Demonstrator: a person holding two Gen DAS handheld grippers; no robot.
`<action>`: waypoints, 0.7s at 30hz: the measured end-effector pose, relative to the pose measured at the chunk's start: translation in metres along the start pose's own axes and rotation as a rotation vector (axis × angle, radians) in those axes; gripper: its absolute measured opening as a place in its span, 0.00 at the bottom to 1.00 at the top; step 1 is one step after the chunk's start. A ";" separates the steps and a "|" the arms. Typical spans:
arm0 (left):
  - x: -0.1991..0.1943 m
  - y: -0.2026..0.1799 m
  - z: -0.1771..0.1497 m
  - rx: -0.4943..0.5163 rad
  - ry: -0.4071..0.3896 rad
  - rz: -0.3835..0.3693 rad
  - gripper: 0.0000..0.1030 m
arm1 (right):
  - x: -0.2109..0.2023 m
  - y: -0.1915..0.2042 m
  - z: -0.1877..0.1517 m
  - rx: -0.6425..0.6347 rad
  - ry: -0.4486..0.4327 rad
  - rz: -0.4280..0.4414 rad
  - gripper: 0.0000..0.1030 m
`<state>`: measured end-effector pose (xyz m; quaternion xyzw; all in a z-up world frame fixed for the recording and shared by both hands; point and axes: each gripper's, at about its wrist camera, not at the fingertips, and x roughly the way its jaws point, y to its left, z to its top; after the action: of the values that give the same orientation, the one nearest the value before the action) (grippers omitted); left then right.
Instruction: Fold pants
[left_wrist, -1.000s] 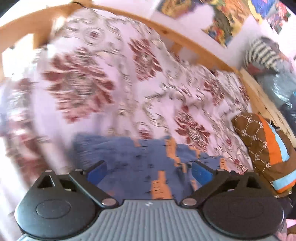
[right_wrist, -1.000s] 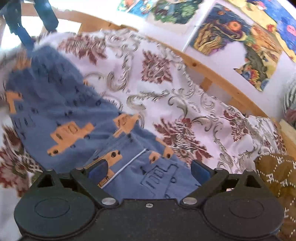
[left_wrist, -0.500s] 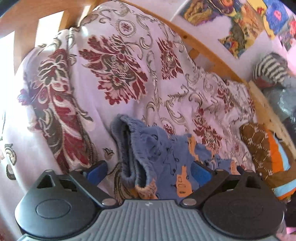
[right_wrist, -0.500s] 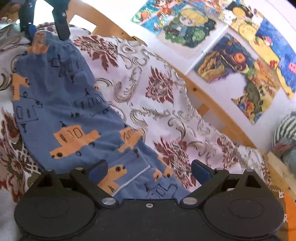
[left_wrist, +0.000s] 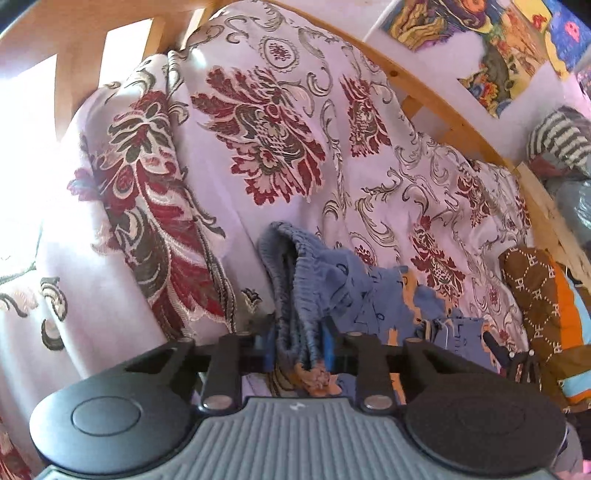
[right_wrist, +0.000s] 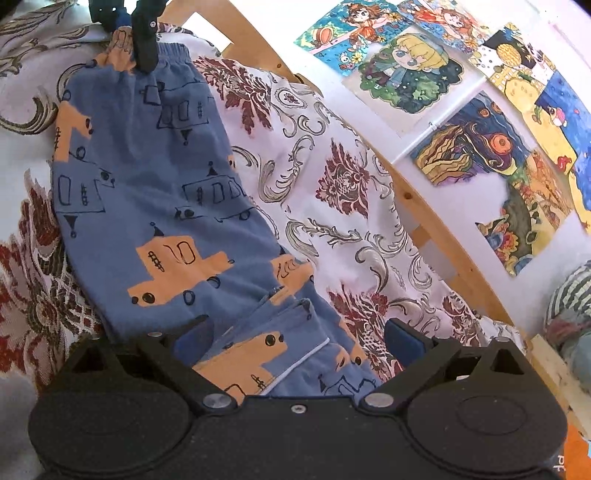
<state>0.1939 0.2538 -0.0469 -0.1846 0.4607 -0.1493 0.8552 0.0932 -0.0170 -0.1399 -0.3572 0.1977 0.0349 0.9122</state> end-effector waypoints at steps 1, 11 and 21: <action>0.000 0.001 0.001 -0.009 0.001 -0.001 0.23 | 0.000 0.000 0.000 0.002 0.000 0.000 0.96; -0.010 -0.039 0.009 -0.026 -0.010 0.074 0.19 | 0.002 -0.002 -0.005 0.046 -0.009 0.001 0.97; -0.013 -0.156 0.016 0.183 -0.037 -0.030 0.19 | 0.004 -0.009 -0.009 0.118 -0.034 0.010 0.99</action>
<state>0.1871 0.1238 0.0418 -0.1152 0.4266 -0.2000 0.8745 0.0951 -0.0298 -0.1419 -0.3012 0.1858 0.0340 0.9347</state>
